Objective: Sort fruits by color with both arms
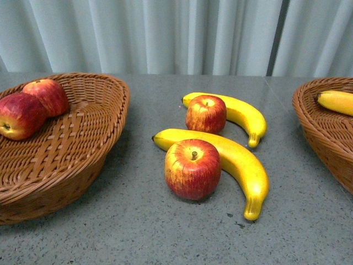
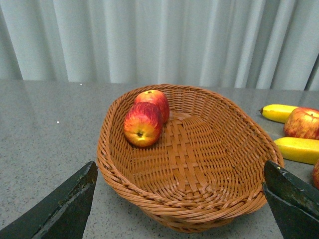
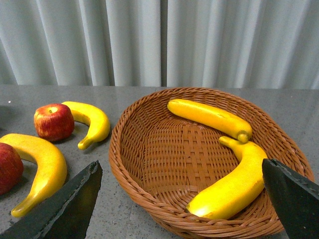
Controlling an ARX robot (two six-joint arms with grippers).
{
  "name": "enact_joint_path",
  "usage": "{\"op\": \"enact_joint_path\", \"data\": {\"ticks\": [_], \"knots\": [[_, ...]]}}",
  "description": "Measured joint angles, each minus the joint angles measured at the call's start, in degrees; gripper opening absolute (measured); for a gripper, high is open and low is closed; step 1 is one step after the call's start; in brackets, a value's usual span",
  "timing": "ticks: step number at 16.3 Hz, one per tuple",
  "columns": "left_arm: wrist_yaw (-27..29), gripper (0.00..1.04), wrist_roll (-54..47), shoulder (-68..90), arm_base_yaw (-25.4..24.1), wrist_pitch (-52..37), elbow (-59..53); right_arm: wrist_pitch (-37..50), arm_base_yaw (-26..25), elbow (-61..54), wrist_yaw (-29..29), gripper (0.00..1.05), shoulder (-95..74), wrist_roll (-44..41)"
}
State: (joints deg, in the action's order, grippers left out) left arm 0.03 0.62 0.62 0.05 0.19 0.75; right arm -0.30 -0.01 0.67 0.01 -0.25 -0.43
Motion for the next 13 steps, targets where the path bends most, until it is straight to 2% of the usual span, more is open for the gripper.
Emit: {"op": "enact_joint_path", "data": {"ticks": [13], "knots": [[0.0, 0.98, 0.0, 0.0, 0.0, 0.0, 0.0, 0.0, 0.0, 0.0, 0.0, 0.98, 0.0, 0.0]]}}
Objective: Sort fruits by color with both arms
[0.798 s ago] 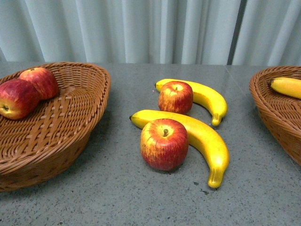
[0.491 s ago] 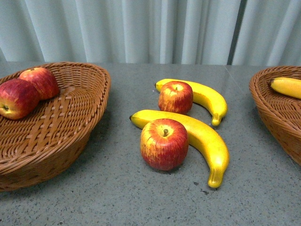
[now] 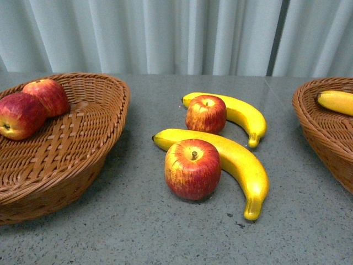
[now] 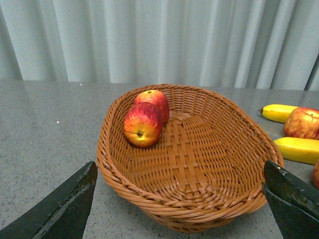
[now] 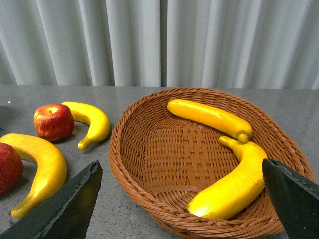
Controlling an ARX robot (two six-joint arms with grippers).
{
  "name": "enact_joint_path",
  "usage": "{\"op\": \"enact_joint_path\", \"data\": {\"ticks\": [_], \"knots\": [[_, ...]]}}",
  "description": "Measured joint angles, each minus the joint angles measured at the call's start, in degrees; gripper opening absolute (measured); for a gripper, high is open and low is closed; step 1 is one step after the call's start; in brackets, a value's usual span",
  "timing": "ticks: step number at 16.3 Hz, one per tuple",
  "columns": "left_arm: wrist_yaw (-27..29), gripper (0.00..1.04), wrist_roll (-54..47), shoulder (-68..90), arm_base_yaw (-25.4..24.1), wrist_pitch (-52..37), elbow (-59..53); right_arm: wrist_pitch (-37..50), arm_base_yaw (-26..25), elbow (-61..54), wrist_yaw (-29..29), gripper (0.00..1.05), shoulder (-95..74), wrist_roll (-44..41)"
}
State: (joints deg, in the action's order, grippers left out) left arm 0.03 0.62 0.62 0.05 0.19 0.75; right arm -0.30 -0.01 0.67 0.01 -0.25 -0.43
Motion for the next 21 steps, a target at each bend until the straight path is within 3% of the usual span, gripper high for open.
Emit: {"op": "enact_joint_path", "data": {"ticks": [4, 6, 8, 13, 15, 17, 18, 21], "knots": [[-0.3, 0.98, 0.2, 0.1, 0.0, 0.6, 0.0, 0.0, 0.0, 0.0, 0.0, 0.98, 0.0, 0.0], [-5.9, 0.98, 4.2, 6.8, -0.5, 11.5, 5.0, 0.0, 0.0, 0.0, 0.0, 0.98, 0.0, 0.0], [-8.8, 0.98, 7.1, 13.2, 1.0, 8.1, 10.0, 0.0, 0.0, 0.0, 0.0, 0.98, 0.0, 0.0], [-12.2, 0.98, 4.3, 35.8, 6.7, -11.4, 22.1, 0.0, 0.0, 0.0, 0.0, 0.98, 0.0, 0.0], [-12.6, 0.98, 1.7, 47.5, 9.8, -14.6, 26.8, 0.0, 0.0, 0.0, 0.0, 0.98, 0.0, 0.0], [-11.3, 0.98, -5.8, 78.8, 21.7, -15.2, 43.3, 0.0, 0.0, 0.0, 0.0, 0.98, 0.0, 0.0], [-10.1, 0.98, -8.0, 86.5, 25.1, -14.9, 45.7, 0.0, 0.0, 0.0, 0.0, 0.98, 0.0, 0.0], [-9.2, 0.98, -10.2, 91.3, 30.0, -15.2, 48.1, 0.0, 0.0, 0.0, 0.0, 0.98, 0.0, 0.0]]}}
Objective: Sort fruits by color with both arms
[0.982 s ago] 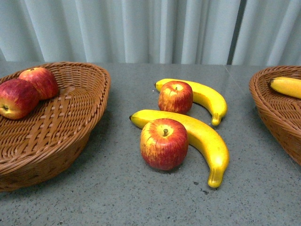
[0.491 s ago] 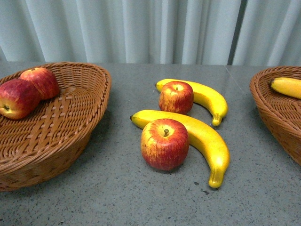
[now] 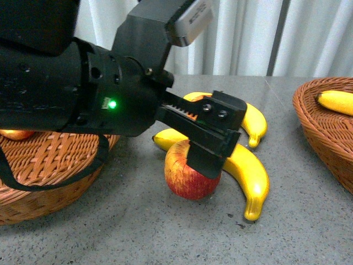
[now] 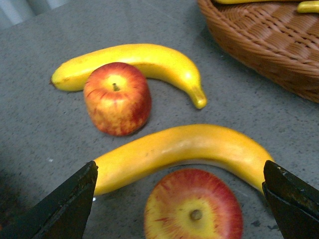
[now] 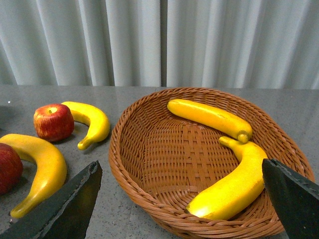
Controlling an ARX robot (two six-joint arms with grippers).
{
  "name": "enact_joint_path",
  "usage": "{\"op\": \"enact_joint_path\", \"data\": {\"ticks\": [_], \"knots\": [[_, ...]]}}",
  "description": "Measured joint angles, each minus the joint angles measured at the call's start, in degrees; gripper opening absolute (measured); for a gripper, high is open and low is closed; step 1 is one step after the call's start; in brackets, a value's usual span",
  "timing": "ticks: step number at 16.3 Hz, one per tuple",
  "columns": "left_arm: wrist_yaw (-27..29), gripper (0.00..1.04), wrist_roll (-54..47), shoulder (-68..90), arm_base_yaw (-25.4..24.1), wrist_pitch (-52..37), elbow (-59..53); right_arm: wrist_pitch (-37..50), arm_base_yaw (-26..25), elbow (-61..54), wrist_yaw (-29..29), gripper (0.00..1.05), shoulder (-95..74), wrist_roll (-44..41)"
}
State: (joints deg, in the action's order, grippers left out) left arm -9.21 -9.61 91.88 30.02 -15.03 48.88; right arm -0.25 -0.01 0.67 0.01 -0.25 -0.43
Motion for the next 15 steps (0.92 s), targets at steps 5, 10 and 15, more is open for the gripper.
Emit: {"op": "enact_joint_path", "data": {"ticks": [5, 10, 15], "knots": [[2.4, 0.98, -1.9, 1.9, 2.9, 0.3, 2.1, 0.0, 0.0, 0.0, 0.0, 0.98, 0.0, 0.0], [7.6, 0.98, -3.4, 5.7, 3.6, 1.1, 2.3, 0.0, 0.0, 0.0, 0.0, 0.98, 0.0, 0.0], [6.8, 0.98, -2.8, 7.5, 3.5, 0.7, 2.3, 0.0, 0.0, 0.0, 0.0, 0.98, 0.0, 0.0]]}}
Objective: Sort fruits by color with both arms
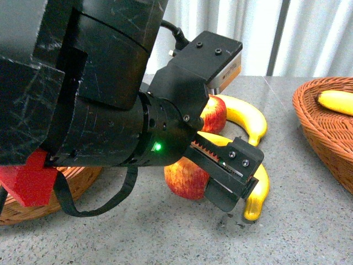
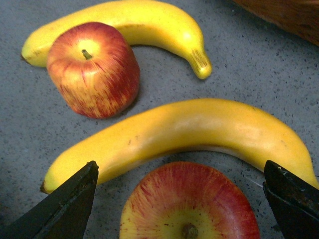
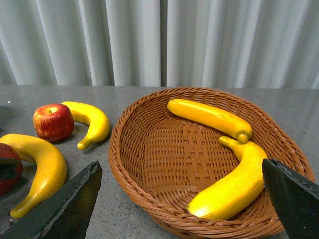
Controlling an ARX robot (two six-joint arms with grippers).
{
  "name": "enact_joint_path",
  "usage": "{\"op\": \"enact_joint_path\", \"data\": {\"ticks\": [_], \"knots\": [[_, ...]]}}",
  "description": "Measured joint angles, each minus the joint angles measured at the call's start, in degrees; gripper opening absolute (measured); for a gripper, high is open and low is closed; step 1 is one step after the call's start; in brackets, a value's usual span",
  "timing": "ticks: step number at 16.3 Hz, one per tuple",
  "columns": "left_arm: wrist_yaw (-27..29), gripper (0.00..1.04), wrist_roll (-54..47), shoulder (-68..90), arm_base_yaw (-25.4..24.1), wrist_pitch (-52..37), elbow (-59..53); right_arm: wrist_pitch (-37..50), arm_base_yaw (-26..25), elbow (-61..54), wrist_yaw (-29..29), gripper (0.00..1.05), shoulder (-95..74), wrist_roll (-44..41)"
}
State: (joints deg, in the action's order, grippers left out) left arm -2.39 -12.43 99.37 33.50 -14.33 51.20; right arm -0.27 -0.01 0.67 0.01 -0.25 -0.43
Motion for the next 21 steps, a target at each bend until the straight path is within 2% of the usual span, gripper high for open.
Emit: {"op": "enact_joint_path", "data": {"ticks": [3, 4, 5, 6, 7, 8, 10, 13, 21], "knots": [[-0.2, 0.98, 0.1, 0.9, 0.0, 1.0, -0.2, 0.0, 0.0, 0.0, 0.0, 0.98, 0.0, 0.0], [-0.8, 0.7, 0.4, 0.9, -0.2, 1.9, 0.0, 0.0, 0.0, 0.0, 0.0, 0.98, 0.0, 0.0], [-1.2, 0.64, 2.0, 0.1, -0.9, 3.5, 0.7, 0.0, 0.0, 0.0, 0.0, 0.98, 0.0, 0.0], [2.6, 0.64, 8.3, -6.6, -4.7, 0.9, 2.8, 0.0, 0.0, 0.0, 0.0, 0.98, 0.0, 0.0], [7.3, 0.63, 18.2, -13.4, -13.2, 3.9, 4.4, 0.0, 0.0, 0.0, 0.0, 0.98, 0.0, 0.0], [7.1, 0.63, 23.5, -13.8, -17.3, 4.8, 2.3, 0.0, 0.0, 0.0, 0.0, 0.98, 0.0, 0.0], [7.3, 0.63, 27.4, -14.5, -20.6, 5.2, -1.6, 0.0, 0.0, 0.0, 0.0, 0.98, 0.0, 0.0], [8.5, 0.63, 28.3, -15.2, -23.3, 3.2, -5.7, 0.0, 0.0, 0.0, 0.0, 0.98, 0.0, 0.0], [8.8, 0.63, 28.5, -12.2, -24.4, 1.7, -8.5, 0.0, 0.0, 0.0, 0.0, 0.98, 0.0, 0.0]]}}
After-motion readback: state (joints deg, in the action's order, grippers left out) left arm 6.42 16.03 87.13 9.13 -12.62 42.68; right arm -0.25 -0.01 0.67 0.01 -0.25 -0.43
